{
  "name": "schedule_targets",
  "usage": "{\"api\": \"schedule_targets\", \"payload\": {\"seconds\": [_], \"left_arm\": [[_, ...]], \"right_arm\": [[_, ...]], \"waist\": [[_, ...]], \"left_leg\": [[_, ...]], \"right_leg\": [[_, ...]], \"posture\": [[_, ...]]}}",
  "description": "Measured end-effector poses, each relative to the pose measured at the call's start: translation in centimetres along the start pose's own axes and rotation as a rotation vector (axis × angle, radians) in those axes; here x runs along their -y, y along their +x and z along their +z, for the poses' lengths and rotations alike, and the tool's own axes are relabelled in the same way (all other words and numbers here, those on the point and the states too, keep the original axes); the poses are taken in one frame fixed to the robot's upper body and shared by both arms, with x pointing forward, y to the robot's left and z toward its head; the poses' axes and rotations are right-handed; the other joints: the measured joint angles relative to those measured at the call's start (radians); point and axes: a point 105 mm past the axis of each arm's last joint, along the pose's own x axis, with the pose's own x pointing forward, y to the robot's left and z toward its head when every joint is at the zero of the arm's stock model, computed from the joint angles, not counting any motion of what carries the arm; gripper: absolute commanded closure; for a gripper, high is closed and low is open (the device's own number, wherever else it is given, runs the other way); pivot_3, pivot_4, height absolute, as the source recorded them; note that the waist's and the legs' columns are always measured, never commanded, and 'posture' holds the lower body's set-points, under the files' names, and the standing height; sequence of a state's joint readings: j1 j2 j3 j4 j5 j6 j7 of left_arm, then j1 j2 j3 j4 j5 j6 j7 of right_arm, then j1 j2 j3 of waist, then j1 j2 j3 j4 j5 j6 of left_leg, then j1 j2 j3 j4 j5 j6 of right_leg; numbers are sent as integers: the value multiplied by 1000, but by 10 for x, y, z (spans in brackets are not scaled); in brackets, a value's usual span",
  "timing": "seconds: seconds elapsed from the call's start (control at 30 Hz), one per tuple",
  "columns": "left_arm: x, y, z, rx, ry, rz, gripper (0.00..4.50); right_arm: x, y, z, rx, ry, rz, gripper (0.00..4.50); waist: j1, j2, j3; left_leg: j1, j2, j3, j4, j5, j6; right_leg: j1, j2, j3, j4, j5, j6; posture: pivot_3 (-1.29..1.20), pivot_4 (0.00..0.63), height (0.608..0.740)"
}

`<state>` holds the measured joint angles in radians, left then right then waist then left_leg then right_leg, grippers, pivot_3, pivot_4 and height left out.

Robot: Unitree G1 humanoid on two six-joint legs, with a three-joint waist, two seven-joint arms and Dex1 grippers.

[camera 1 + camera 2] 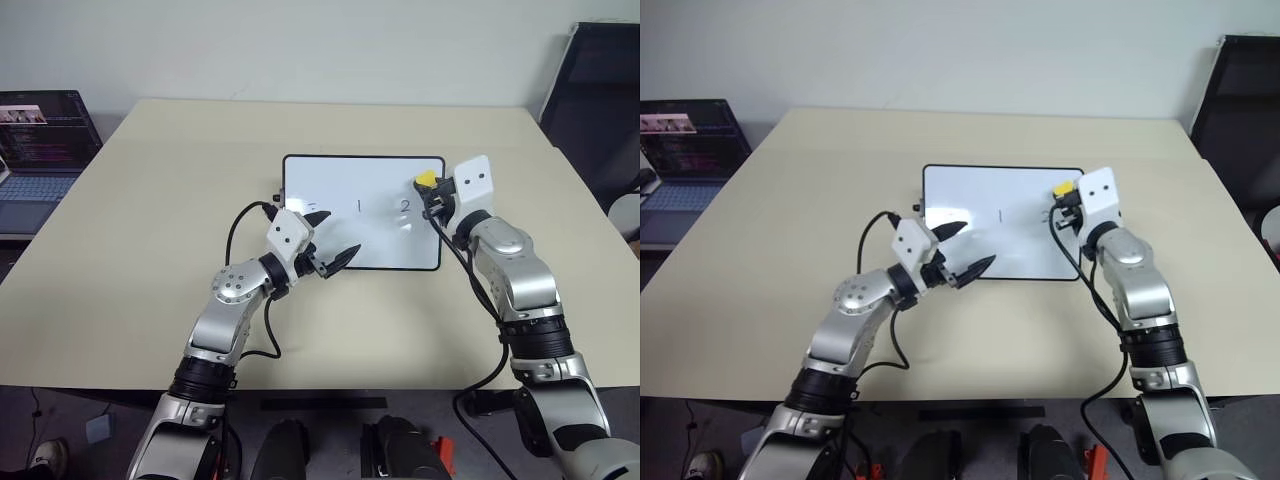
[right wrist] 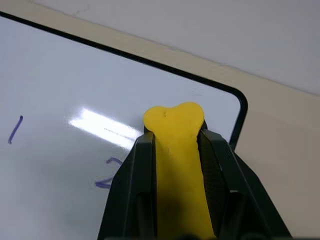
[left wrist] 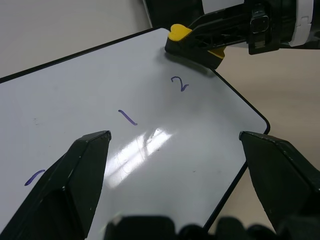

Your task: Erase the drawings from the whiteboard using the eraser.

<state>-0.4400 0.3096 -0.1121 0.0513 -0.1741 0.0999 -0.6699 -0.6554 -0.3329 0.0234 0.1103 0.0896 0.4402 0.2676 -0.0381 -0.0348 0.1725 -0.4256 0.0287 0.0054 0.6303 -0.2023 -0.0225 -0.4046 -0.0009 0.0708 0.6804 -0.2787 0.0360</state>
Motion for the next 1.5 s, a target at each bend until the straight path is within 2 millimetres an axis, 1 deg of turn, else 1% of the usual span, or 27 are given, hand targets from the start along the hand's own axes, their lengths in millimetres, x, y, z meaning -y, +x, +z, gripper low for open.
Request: {"api": "schedule_targets", "payload": {"seconds": [0.07,0.17,0.43,0.57,0.83,0.9,1.0,1.13,1.2,1.33,1.5], "left_arm": [[-1,0,0,-1,1,9,0],[-2,0,0,-2,1,16,0],[-2,-1,-2,-6,-2,24,0],[-2,1,1,0,5,21,0],[-2,2,2,3,9,16,0],[-1,2,2,3,9,15,0],[-2,2,2,3,9,19,0],[-3,1,2,2,8,26,0],[-3,0,1,0,7,28,0],[-4,0,0,-2,5,32,0],[-4,0,0,-3,5,33,0]], "right_arm": [[-2,1,-5,-14,5,8,3628],[-4,3,-7,-17,-3,18,3628],[-12,6,-3,-5,-8,37,3628],[-16,7,-2,5,-10,51,3628],[-18,7,-3,-3,-24,53,3628],[-19,4,-9,-18,-27,47,3628],[-25,-7,-19,-46,-24,46,3628],[-40,-21,-34,-92,2,63,3628],[-46,-27,-38,-112,8,69,3628],[-53,-36,-45,-141,21,77,3628],[-53,-36,-44,-143,17,76,3628]], "waist": [[1,0,0],[0,0,0],[0,0,0],[0,0,0],[0,0,0],[3,0,0],[5,0,0],[4,0,0],[4,0,0],[4,0,0],[4,0,0]], "left_leg": [[0,0,0,0,0,0],[0,0,0,0,0,0],[0,0,-1,0,0,0],[0,0,-1,0,0,0],[0,0,-1,0,0,0],[0,0,-1,0,0,0],[0,0,-2,0,0,0],[1,0,-2,1,0,0],[1,0,-2,1,0,0],[1,0,-2,1,0,0],[1,0,-2,1,0,0]], "right_leg": [[0,0,0,0,0,0],[0,0,0,0,0,0],[0,0,0,0,0,0],[0,0,0,0,0,0],[0,0,0,0,0,0],[0,0,0,0,0,0],[0,0,0,0,0,0],[1,0,0,1,0,0],[1,0,-1,1,0,0],[1,0,0,1,0,0],[1,0,0,1,0,0]], "posture": [[0,150,740],[0,150,740],[0,150,740],[0,150,740],[0,150,740],[0,150,740],[0,150,740],[0,150,740],[0,150,740],[0,150,740],[0,150,740]]}}
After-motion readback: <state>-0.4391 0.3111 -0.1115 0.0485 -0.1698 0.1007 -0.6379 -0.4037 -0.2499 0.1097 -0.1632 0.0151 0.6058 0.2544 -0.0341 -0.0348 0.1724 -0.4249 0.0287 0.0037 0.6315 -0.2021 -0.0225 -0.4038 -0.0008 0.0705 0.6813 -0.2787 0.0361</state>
